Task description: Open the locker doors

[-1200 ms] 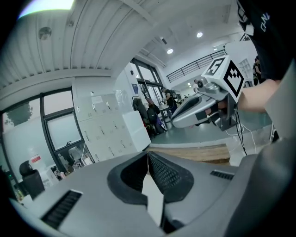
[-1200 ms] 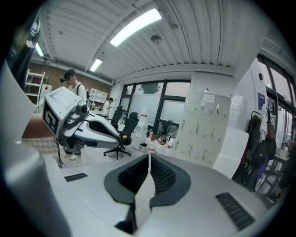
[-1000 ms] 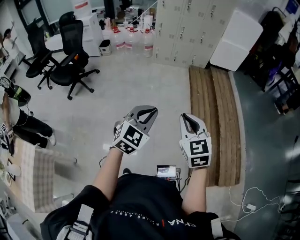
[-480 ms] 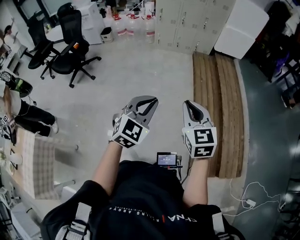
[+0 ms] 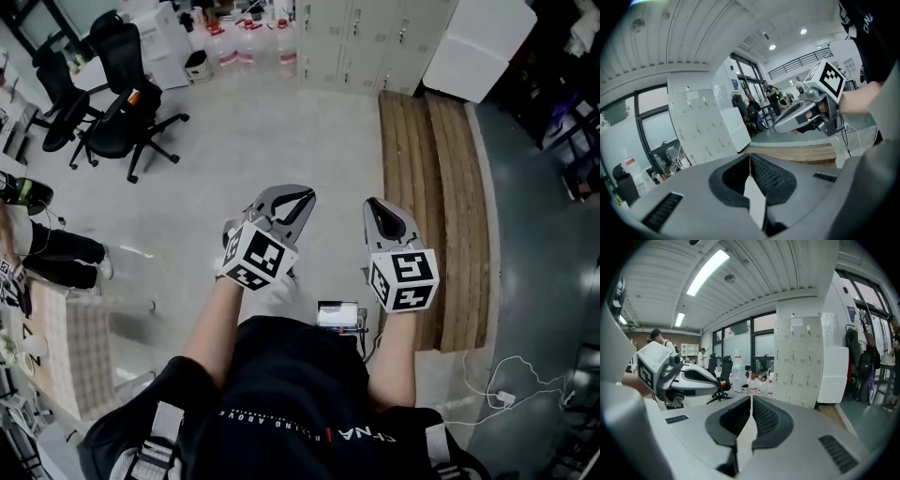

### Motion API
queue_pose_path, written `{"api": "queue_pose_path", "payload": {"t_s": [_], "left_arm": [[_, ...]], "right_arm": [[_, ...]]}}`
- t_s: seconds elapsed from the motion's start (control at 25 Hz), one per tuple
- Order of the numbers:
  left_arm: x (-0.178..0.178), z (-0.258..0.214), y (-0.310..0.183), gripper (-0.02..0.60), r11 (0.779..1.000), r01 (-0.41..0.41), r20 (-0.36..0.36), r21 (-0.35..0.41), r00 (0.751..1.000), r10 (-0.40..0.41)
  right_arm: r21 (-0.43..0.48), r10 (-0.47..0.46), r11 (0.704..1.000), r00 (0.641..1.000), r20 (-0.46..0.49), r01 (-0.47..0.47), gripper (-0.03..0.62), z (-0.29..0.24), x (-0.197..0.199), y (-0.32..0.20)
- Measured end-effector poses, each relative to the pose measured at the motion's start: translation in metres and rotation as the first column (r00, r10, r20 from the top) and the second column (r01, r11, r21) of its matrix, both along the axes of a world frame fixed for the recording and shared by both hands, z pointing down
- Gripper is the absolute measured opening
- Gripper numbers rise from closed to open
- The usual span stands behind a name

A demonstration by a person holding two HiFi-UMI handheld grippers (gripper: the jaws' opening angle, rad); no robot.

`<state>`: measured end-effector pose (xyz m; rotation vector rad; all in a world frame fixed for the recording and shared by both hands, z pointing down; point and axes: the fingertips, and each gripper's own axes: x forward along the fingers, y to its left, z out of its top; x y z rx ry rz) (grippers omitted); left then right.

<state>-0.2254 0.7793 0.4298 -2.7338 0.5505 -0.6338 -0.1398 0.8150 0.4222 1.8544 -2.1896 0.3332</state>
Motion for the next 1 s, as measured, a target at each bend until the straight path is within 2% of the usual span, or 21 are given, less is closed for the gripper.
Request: {"api": "queue_pose_path", "payload": {"t_s": [0.12, 0.16, 0.32, 0.4, 0.52, 0.68, 0.8, 1.0], "left_arm": [[0.001, 0.009, -0.064, 0.021, 0.996, -0.008, 0.117, 0.089, 0.993, -0.002], [0.000, 0.007, -0.088, 0.021, 0.995, -0.008, 0.130, 0.102, 0.992, -0.005], [0.011, -0.023, -0.170, 0.021, 0.999, -0.021, 0.000, 0.036, 1.000, 0.021], [0.011, -0.028, -0.203, 0.021, 0.998, -0.052, -0.023, 0.019, 0.998, 0.052], [0.002, -0.023, -0.249, 0.021, 0.997, -0.076, -0.014, -0.014, 0.997, 0.076], [-0.002, -0.012, -0.300, 0.021, 0.997, -0.070, 0.022, -0.026, 0.997, 0.070], [0.015, 0.010, -0.324, 0.021, 0.993, -0.097, -0.005, -0.065, 0.995, 0.097], [0.034, 0.050, -0.382, 0.021, 0.993, -0.042, 0.030, -0.112, 0.999, 0.046]], "right_arm": [[-0.030, 0.005, 1.000, 1.000, -0.023, -0.005, 0.040, 0.003, 0.004, -0.046], [-0.036, 0.011, 0.999, 0.999, -0.046, -0.012, 0.040, 0.001, 0.006, -0.063], [-0.025, 0.060, 0.998, 0.995, -0.081, -0.063, 0.040, -0.020, 0.020, -0.135], [-0.018, 0.083, 0.996, 0.993, -0.081, -0.085, 0.040, -0.025, 0.020, -0.173], [-0.023, 0.091, 0.995, 0.990, -0.104, -0.094, 0.040, -0.025, 0.009, -0.223], [-0.081, 0.041, 0.995, 0.986, -0.160, -0.055, 0.040, -0.014, -0.004, -0.269], [-0.103, 0.030, 0.994, 0.986, -0.166, -0.047, 0.040, 0.009, 0.011, -0.299], [-0.105, 0.019, 0.994, 0.989, -0.144, -0.034, 0.040, 0.039, 0.042, -0.363]]}}
